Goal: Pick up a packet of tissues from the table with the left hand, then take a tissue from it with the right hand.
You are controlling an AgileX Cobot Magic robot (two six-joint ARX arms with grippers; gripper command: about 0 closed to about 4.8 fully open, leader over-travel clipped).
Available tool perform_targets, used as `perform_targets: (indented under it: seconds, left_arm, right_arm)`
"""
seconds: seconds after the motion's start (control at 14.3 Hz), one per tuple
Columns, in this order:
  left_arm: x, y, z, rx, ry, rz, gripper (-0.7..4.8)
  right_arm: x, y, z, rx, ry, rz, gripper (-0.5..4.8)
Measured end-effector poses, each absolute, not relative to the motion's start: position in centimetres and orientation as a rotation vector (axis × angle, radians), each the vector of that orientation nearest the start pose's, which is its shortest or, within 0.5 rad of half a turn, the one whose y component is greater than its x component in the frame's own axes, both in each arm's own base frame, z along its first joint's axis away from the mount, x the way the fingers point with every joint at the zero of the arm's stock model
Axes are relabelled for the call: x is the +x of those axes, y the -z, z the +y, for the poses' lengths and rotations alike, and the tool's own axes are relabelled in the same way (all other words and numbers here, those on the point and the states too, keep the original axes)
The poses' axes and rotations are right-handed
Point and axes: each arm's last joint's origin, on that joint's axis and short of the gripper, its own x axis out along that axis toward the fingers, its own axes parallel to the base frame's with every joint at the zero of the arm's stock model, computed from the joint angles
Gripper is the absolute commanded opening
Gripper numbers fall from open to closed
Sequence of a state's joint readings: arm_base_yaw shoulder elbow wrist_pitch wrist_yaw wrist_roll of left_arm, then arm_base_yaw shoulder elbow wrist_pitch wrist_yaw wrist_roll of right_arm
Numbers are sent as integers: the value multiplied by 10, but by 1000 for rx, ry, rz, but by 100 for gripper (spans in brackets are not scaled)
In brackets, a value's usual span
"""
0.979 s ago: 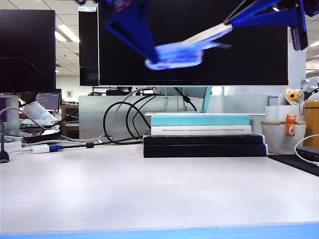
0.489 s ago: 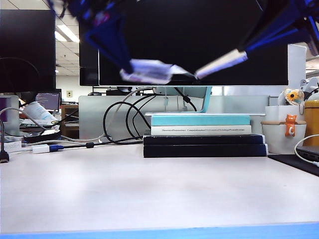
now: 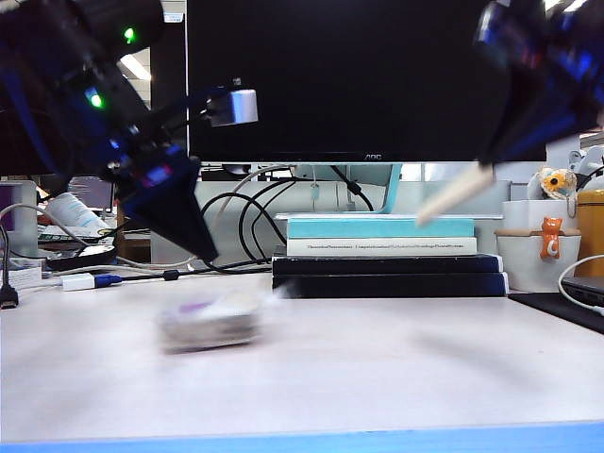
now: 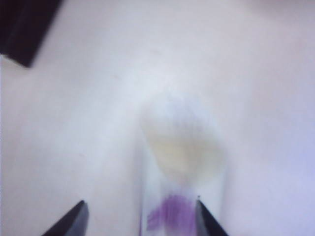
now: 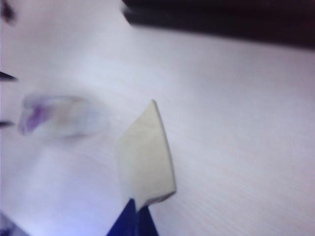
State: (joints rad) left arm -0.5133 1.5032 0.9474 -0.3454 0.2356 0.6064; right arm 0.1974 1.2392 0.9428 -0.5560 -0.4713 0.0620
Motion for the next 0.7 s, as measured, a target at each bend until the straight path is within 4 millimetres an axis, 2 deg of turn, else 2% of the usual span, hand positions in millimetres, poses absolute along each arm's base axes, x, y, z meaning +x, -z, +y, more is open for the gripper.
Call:
perform_targets:
  seconds: [0.21,0.49,0.56,0.63,0.7]
  left_arm:
    - [264,-219,-157,600,917,608,306]
    - [269,-224,-159,532,876,558,311]
    - [269,-224,-159,532,866,562,311]
    - [269,-224,-159,521,860,565,311]
    - [270,-224,-159,512,853,562,311]
  right_arm:
    - [251,-246,66,176,-597,954,-4]
    - [269,-202,70,188,-577,1077,-4]
    - [271,-199,70,188,-575,1085,24]
    - [273,-197,70,181,-568,1079,122]
    - [274,-196,70,166,-548,1078,198]
